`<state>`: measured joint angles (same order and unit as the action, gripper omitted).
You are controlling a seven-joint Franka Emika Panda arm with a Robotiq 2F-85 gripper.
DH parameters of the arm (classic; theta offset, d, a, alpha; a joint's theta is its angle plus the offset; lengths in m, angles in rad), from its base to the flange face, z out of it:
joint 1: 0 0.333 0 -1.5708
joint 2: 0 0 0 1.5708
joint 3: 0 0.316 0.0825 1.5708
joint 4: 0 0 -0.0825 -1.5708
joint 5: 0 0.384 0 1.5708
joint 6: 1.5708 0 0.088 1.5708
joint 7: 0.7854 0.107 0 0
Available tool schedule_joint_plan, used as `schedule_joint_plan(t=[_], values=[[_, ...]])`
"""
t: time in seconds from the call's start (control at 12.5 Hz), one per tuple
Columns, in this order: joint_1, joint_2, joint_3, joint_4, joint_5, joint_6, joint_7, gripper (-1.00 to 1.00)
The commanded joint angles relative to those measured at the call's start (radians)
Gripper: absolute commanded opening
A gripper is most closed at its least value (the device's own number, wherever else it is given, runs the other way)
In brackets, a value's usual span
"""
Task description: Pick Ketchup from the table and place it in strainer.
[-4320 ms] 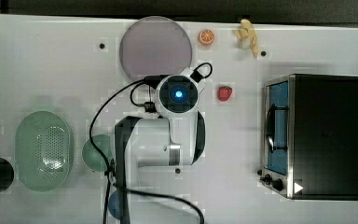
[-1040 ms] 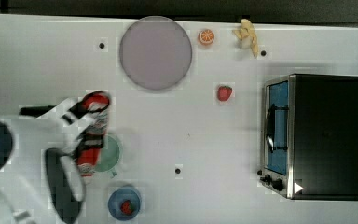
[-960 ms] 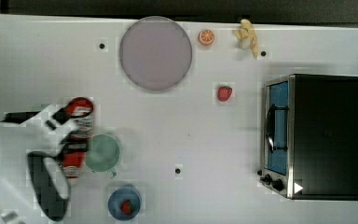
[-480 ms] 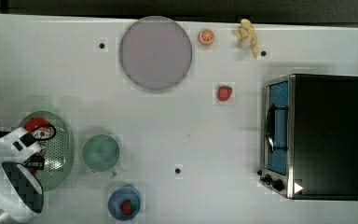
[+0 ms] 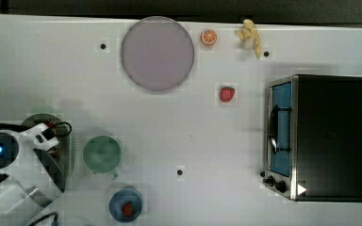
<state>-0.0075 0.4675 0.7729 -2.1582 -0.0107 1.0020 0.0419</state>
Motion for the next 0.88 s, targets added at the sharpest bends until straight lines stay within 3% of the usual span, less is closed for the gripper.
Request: schedule_joint_plan(t=[0.08, 0.32, 0.56, 0.88], values=[[-0.023, -0.069, -0.009, 0.005, -0.008, -0.003, 0.101, 1.0], [-0.088, -0.197, -0.011, 0.011, -0.007, -0.177, 0.19, 1.0], [-0.196, -0.37, -0.025, 0.037, -0.006, -0.343, 0.183, 1.0], [-0.305, -0.576, -0.149, 0.07, 0.009, -0.537, 0.183, 1.0]])
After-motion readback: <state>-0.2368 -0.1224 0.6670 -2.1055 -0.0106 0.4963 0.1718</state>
